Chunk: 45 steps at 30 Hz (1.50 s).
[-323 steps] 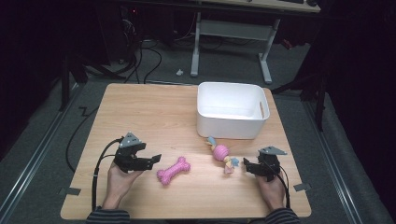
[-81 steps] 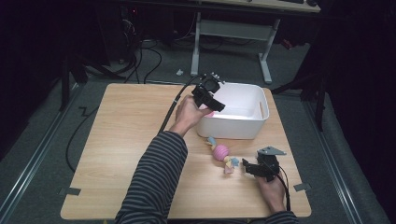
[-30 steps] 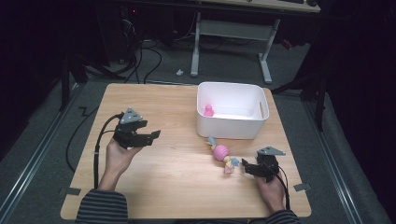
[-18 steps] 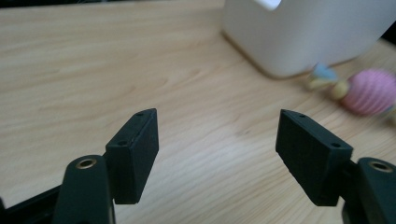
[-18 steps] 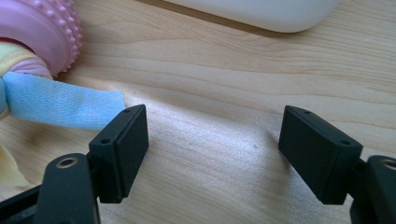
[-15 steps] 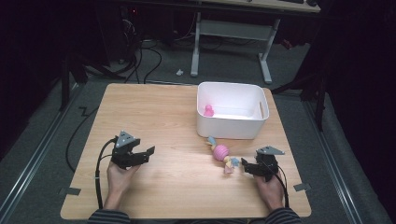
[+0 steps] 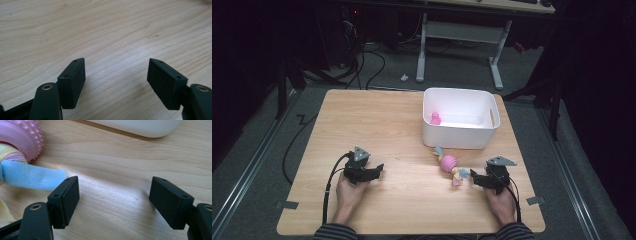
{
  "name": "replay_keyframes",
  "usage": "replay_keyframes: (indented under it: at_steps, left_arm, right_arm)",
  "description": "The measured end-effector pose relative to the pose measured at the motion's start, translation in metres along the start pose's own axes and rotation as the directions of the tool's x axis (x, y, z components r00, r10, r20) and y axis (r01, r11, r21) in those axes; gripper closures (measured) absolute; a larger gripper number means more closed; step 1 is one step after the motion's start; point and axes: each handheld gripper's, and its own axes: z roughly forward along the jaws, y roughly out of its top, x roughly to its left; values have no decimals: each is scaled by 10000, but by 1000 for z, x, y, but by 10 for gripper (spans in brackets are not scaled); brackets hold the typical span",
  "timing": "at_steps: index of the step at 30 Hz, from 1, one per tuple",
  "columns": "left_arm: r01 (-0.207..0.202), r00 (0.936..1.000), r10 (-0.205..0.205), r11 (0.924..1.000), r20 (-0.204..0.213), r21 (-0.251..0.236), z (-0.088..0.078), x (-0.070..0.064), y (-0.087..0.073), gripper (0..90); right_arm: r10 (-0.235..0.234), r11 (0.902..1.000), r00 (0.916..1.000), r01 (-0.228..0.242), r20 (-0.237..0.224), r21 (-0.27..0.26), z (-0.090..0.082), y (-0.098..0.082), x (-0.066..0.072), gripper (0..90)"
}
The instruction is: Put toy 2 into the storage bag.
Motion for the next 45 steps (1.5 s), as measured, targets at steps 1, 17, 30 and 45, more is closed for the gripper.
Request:
replay_keyframes:
  at_steps: [1,17,30,45]
  left_arm:
    - [46,10000,-46,10000,-6,2,1,0,0,315]
    - [-302,9985,304,9995,-466,54,3,-8,-3,280]
    - [-318,9985,321,9995,-443,56,3,-9,-3,265]
    - [-322,9986,325,9995,-417,74,4,-9,-3,262]
  right_arm:
    - [-2,10000,10000,2,-7,4,0,0,0,242]
    - [-254,9997,9994,255,-247,18,-1,-1,1,231]
    - [138,9998,9977,-146,-659,-121,-10,-7,-7,279]
    - [-518,9984,9898,481,-1331,-305,-47,-12,7,289]
